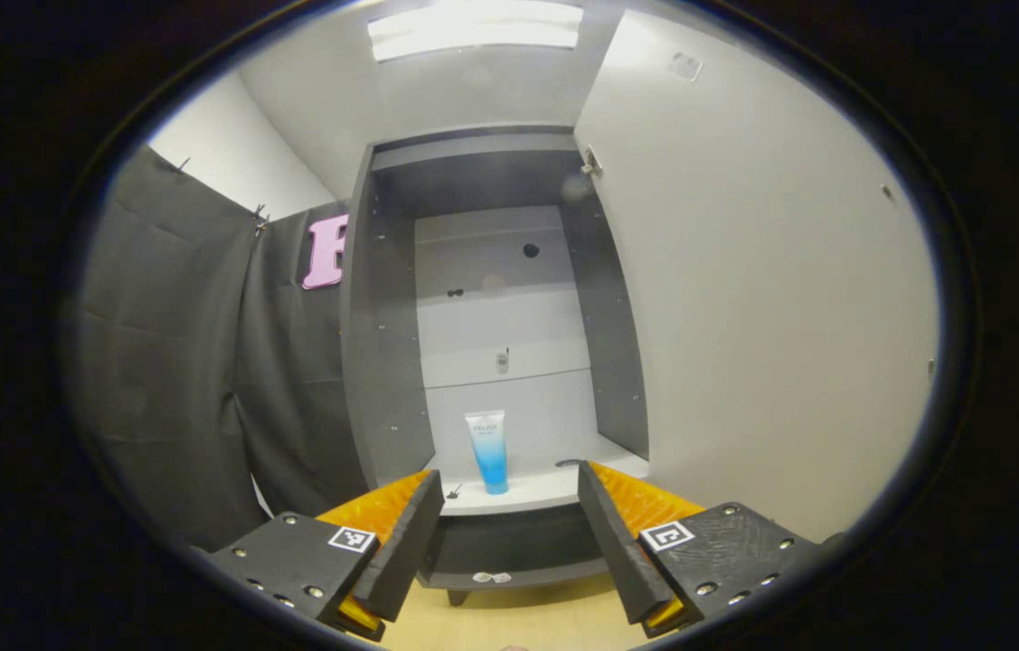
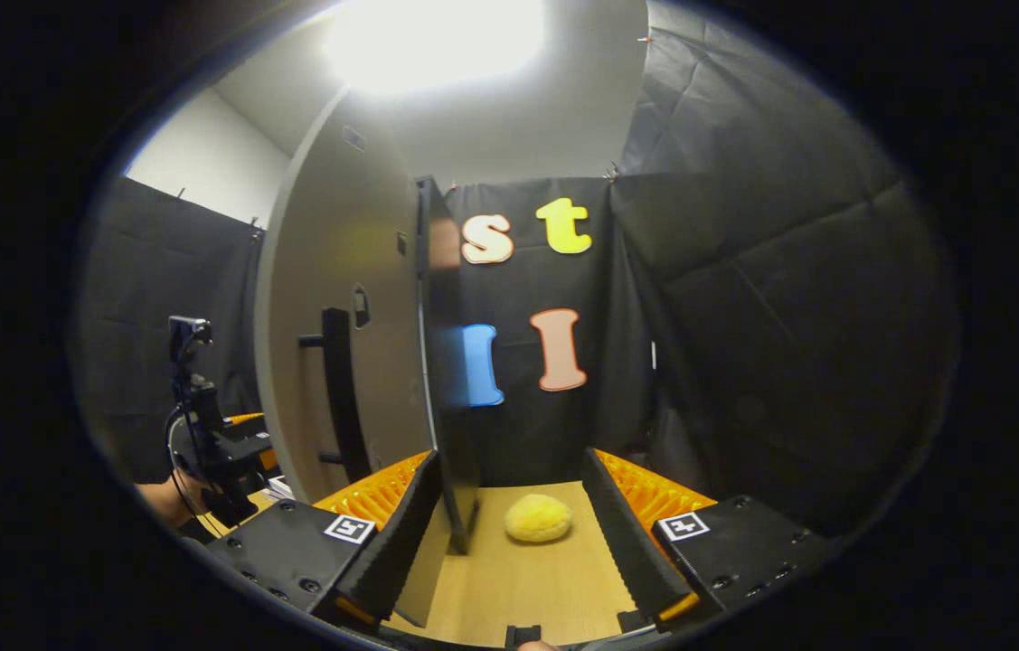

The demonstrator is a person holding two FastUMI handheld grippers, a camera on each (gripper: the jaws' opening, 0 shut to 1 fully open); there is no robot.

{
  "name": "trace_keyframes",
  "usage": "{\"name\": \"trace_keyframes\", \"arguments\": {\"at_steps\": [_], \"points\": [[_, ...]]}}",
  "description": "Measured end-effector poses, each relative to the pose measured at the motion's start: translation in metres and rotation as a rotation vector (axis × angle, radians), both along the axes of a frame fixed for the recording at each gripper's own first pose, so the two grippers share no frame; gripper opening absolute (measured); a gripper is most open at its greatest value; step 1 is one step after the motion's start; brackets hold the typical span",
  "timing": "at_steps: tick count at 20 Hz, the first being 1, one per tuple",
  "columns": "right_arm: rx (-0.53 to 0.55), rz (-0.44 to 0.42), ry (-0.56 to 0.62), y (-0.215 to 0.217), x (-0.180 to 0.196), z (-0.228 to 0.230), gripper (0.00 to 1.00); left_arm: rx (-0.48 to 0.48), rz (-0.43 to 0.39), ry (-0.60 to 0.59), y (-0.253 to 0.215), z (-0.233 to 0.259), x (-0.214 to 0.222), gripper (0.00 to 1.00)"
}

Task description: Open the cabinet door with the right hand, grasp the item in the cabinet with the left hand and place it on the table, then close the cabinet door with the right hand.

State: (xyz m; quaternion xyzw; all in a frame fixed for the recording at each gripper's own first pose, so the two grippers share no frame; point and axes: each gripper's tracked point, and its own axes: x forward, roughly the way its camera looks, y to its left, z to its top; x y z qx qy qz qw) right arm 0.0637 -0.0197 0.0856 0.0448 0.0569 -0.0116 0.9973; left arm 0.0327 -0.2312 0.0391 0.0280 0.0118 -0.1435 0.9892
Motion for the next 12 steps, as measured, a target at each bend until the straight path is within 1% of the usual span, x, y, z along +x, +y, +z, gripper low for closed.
{"name": "trace_keyframes", "arguments": {"at_steps": [4, 6, 7, 8, 9, 10, 12], "points": [[-0.003, -0.137, 0.054, -0.032, -0.002, -0.021, 0.98, -0.011, -0.009, 0.011, -0.009, -0.004, 0.043, 0.9], [-0.014, -0.198, 0.079, -0.04, -0.005, -0.027, 0.98, -0.018, -0.011, 0.007, -0.012, -0.008, 0.068, 0.9], [-0.017, -0.223, 0.078, -0.042, -0.006, -0.025, 1.0, -0.015, -0.01, 0.004, -0.012, -0.009, 0.08, 0.9], [-0.021, -0.242, 0.074, -0.043, -0.005, -0.022, 0.98, -0.015, -0.009, 0.005, -0.014, -0.012, 0.093, 0.91], [-0.028, -0.264, 0.07, -0.044, -0.004, -0.021, 1.0, -0.019, -0.013, 0.007, -0.016, -0.016, 0.105, 0.9], [-0.032, -0.289, 0.067, -0.045, -0.003, -0.019, 0.98, -0.023, -0.016, 0.014, -0.018, -0.021, 0.117, 0.9], [-0.025, -0.321, 0.06, -0.043, 0.0, -0.017, 0.98, -0.032, -0.024, 0.036, -0.021, -0.036, 0.139, 0.9]]}}
